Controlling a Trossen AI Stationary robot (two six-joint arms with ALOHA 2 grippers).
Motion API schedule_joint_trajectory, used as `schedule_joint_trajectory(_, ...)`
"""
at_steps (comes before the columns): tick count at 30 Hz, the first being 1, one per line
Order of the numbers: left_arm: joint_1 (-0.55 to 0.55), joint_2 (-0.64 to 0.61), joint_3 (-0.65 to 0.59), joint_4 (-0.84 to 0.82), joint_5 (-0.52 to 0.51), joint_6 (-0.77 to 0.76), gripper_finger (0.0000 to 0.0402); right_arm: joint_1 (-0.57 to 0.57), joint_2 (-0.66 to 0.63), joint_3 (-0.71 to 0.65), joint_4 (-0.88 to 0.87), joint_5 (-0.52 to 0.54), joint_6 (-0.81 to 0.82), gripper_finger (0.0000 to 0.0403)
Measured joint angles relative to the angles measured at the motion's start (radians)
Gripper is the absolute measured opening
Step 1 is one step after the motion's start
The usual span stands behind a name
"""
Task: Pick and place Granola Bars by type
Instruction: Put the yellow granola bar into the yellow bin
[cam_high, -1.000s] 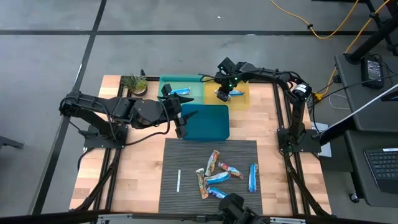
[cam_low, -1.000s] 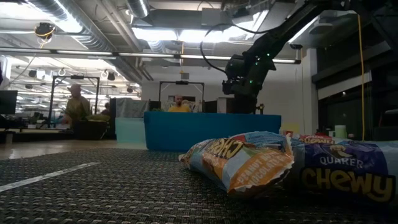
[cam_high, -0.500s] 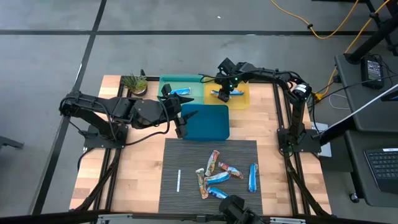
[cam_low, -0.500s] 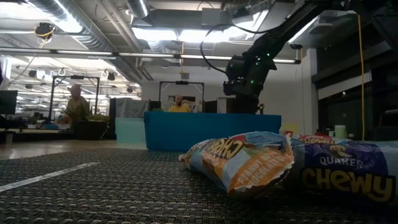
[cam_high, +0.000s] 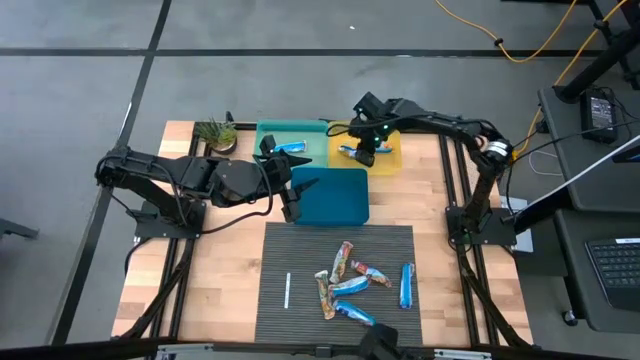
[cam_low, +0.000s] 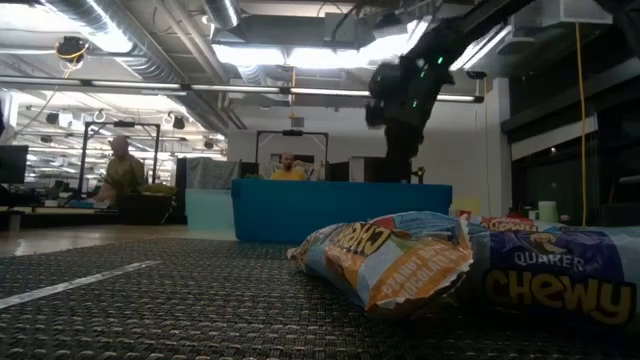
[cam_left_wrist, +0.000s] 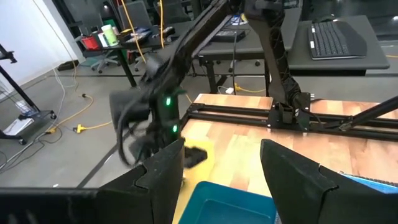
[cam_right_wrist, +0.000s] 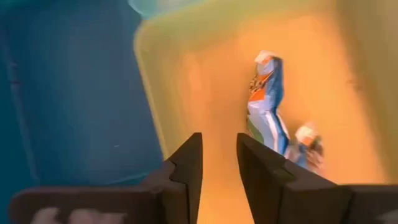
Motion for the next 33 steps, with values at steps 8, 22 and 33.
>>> schedule_joint_trajectory(8, -0.004, 0.0, 0.0, -0.015, 0.053, -0.015, 0.0205, 0.037, -0.226, 0.0, -0.061, 0.0, -0.015, 0.0084)
schedule_joint_trajectory(22, -0.032, 0.119, -0.001, -0.12, 0.346, -0.044, 0.0205, 0.157, -0.645, -0.005, -0.107, 0.125, 0.004, 0.0066)
schedule_joint_trajectory(33, -0.072, 0.298, -0.001, -0.174, 0.423, 0.003, 0.0205, 0.239, -0.89, -0.125, -0.119, 0.195, 0.085, 0.0056)
